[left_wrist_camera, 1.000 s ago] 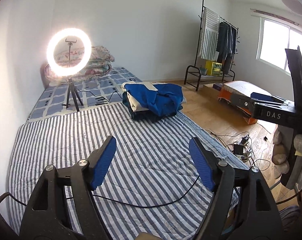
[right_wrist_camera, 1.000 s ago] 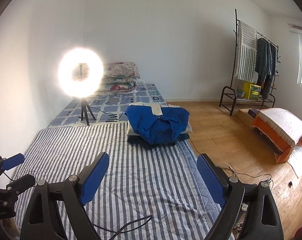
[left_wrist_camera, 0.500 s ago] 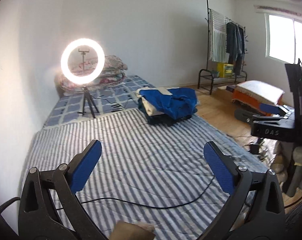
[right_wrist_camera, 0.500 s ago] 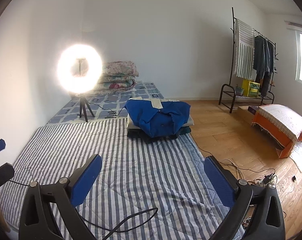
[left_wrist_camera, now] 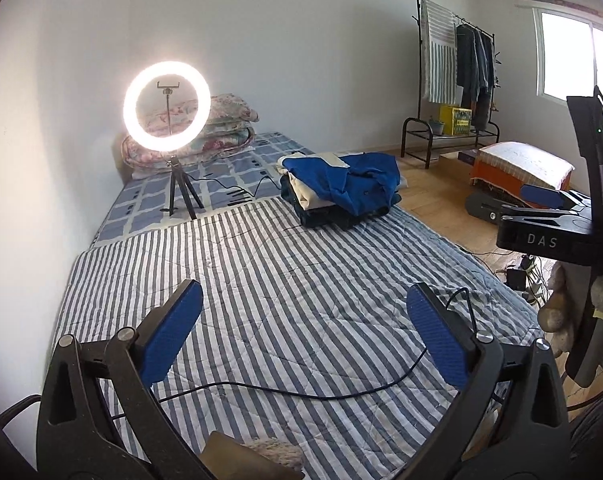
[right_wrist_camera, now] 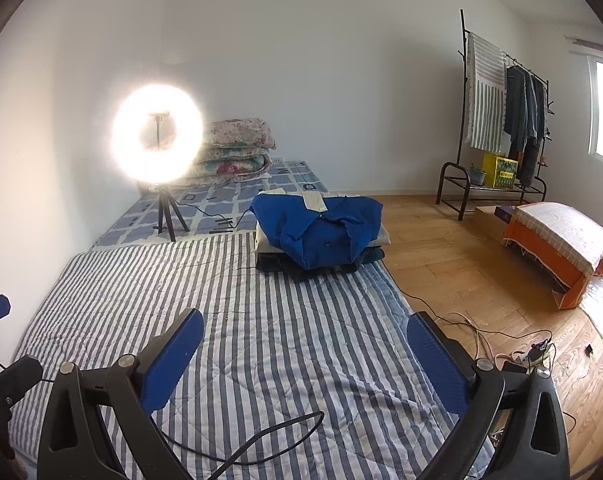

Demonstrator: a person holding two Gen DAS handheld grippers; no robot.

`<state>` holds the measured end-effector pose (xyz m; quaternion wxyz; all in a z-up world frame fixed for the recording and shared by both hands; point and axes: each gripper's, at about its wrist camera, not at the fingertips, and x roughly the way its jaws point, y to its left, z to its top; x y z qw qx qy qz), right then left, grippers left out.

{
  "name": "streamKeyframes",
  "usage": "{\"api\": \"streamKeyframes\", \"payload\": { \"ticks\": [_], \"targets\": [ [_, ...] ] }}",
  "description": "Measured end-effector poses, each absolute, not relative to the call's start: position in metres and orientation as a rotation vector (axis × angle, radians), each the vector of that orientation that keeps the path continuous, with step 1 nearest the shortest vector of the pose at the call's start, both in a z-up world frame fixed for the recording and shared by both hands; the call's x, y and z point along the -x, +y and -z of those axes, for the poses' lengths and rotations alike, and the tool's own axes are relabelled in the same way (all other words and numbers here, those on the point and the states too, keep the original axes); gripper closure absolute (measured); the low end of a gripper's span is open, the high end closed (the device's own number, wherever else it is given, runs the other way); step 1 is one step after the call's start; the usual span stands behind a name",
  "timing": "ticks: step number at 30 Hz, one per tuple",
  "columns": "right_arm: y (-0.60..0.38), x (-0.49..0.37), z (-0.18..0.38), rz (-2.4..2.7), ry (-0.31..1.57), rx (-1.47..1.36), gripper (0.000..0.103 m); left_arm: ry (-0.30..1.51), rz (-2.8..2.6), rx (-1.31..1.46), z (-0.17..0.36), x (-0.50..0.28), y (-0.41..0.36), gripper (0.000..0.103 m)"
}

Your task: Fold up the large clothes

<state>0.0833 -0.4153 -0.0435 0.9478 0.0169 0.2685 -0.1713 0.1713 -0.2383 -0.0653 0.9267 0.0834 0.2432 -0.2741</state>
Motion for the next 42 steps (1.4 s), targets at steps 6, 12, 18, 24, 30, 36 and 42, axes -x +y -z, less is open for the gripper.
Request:
{"api": "streamKeyframes", "payload": {
  "ticks": [6,12,18,24,30,36,42],
  "targets": [
    [-0.4163,-0.0831,0.0445,0.358,0.546,-0.037,0.0,0.482,0.563,-0.171,0.0633,-0.1669,-0.2366,0.0],
    [-0.4187,-0.0833,0.0459,0.367,0.552,-0.047,0.0,0.484,0.565,-0.169,0.0627,-0.1674,-0.2361,0.0],
    [-0.4186,-0.0854,0.0475,0.369,0.561,-0.047,0.0,0.484,0.57,-0.175,0.0607,-0.1659,-0.2372,0.0],
    [-0.417,-0.0847,0.0489,0.371,0.564,-0.046,0.0,0.476,0.575,-0.18,0.0594,-0.1656,-0.2388,0.0],
    [-0.4187,-0.0853,0.0502,0.376,0.566,-0.05,0.0,0.474,0.575,-0.181,0.0593,-0.1646,-0.239,0.0],
    [-0.4201,-0.0852,0.0513,0.38,0.569,-0.047,0.0,0.472,0.577,-0.181,0.0584,-0.1631,-0.2403,0.0],
    [-0.4204,-0.0846,0.0514,0.382,0.568,-0.048,0.0,0.468,0.581,-0.187,0.0549,-0.1614,-0.243,0.0]
  ]
}}
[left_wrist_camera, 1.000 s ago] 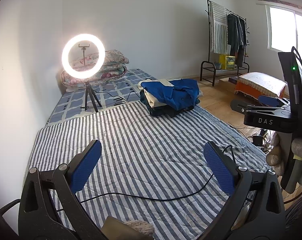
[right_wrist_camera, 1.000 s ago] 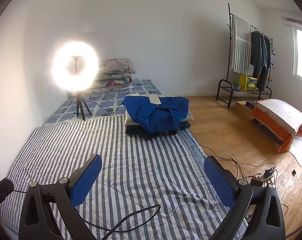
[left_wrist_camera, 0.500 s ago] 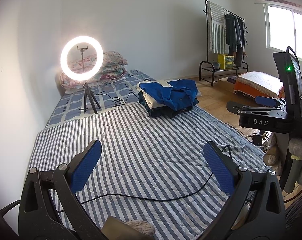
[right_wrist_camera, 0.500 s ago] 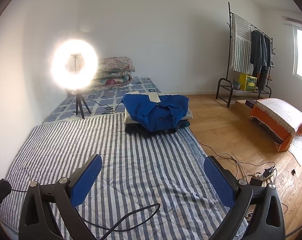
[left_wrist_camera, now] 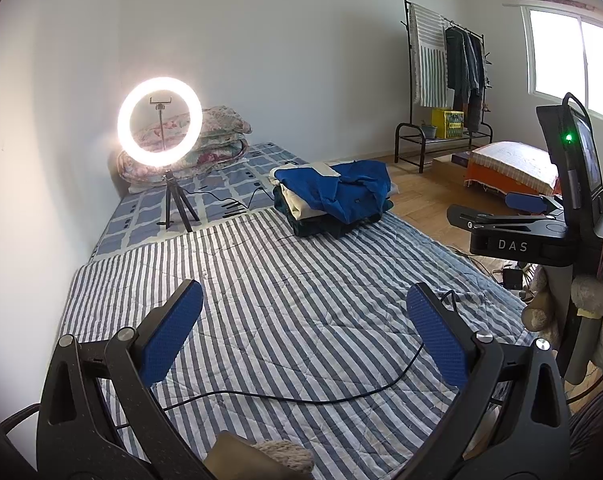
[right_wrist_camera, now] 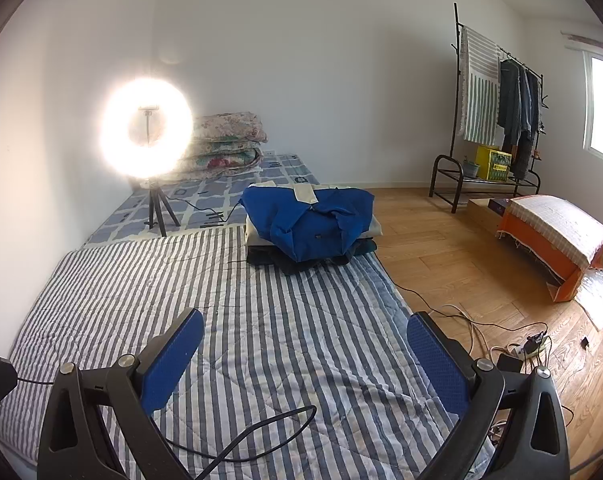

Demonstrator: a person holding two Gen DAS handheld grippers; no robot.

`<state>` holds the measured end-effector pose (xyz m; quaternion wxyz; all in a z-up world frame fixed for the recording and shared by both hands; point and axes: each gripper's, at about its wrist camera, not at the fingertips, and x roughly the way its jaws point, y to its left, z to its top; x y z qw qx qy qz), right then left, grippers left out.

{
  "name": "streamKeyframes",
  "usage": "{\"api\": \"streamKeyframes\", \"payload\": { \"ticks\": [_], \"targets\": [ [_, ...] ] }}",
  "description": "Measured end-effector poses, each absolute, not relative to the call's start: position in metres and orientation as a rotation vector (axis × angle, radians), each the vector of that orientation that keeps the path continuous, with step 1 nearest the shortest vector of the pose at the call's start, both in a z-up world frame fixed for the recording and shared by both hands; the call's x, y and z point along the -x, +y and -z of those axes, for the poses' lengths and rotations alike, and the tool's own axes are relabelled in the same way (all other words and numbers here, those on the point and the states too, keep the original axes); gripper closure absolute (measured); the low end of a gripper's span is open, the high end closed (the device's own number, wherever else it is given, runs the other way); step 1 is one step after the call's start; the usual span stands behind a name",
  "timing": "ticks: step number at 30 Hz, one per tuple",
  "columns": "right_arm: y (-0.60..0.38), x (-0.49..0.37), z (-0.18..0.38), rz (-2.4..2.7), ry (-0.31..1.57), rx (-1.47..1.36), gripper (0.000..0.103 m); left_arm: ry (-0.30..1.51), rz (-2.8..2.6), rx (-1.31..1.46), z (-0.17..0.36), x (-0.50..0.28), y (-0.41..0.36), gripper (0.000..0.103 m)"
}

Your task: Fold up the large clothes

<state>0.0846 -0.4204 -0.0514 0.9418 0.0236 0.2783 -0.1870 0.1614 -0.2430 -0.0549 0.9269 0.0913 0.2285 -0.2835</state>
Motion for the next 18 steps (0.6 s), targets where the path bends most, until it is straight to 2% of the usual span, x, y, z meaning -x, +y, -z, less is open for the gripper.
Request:
{"api": "streamKeyframes", "payload": {
  "ticks": [18],
  "targets": [
    [-0.4216,-0.0823,0.0525,0.384,0.571,-0.047,0.0,0.47,0.579,-0.178,0.049,-0.1639,-0.245,0.0]
  ]
}}
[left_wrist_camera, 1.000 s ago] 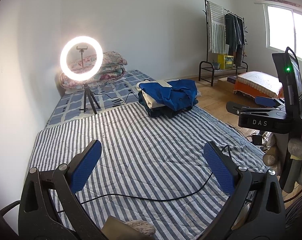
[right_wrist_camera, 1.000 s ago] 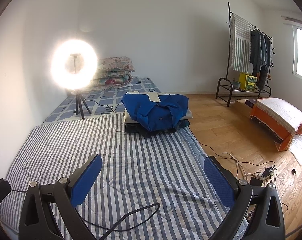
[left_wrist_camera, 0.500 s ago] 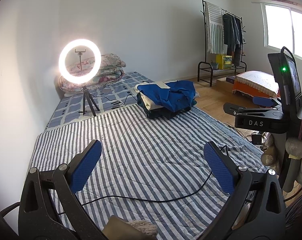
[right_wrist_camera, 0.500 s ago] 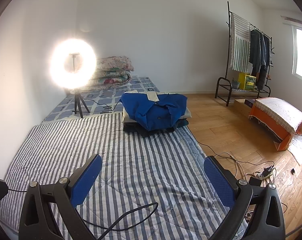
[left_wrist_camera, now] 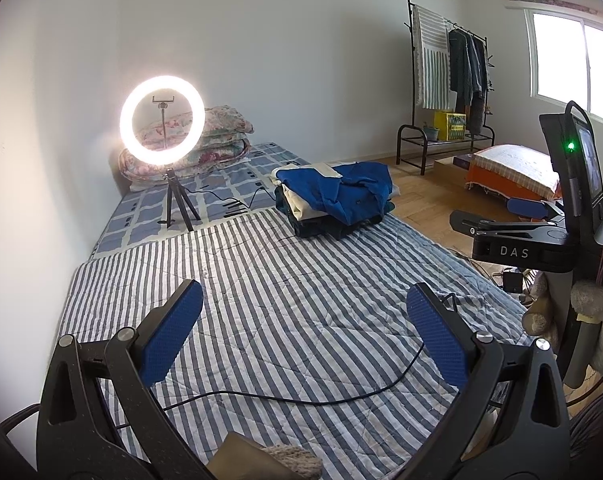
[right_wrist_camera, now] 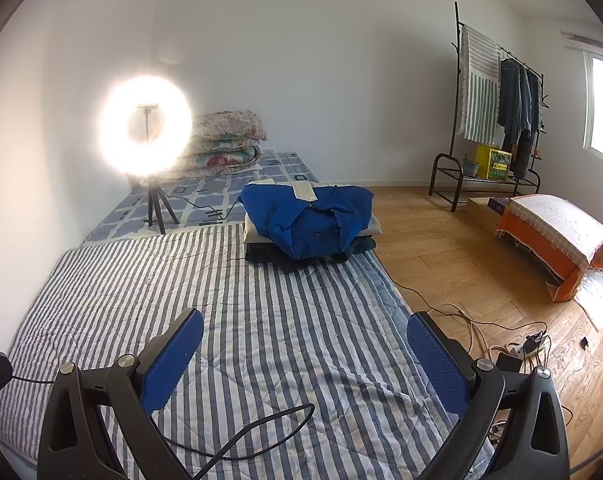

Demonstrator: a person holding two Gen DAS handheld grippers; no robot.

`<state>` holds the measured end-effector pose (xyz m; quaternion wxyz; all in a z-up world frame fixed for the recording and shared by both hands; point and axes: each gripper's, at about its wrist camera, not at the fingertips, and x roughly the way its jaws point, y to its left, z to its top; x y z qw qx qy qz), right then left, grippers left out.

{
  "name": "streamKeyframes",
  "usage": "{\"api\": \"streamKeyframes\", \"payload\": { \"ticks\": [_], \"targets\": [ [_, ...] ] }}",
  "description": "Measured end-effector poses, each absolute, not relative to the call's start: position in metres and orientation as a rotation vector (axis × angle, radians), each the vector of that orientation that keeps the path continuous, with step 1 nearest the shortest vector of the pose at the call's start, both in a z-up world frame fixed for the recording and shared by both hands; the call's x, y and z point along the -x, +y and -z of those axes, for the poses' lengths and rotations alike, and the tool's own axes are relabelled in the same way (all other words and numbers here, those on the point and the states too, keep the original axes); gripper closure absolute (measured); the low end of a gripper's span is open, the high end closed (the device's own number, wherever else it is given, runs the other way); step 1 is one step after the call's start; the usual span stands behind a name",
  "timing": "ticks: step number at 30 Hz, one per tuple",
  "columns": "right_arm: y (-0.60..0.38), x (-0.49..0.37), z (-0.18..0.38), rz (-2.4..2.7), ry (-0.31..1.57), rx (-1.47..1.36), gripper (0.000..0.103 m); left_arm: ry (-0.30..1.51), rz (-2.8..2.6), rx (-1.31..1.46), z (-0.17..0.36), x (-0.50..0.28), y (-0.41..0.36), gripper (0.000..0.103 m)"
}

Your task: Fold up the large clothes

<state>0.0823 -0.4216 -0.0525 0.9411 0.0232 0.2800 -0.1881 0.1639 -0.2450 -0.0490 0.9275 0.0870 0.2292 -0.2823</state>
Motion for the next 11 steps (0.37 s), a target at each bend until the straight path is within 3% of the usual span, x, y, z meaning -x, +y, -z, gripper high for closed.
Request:
{"api": "streamKeyframes", "payload": {
  "ticks": [11],
  "targets": [
    [-0.424,-0.0807,0.0554,0.38,0.581,-0.056,0.0,0.44,0.54,-0.152,0.0484,-0.1674,-0.2375,0.0]
  ]
}}
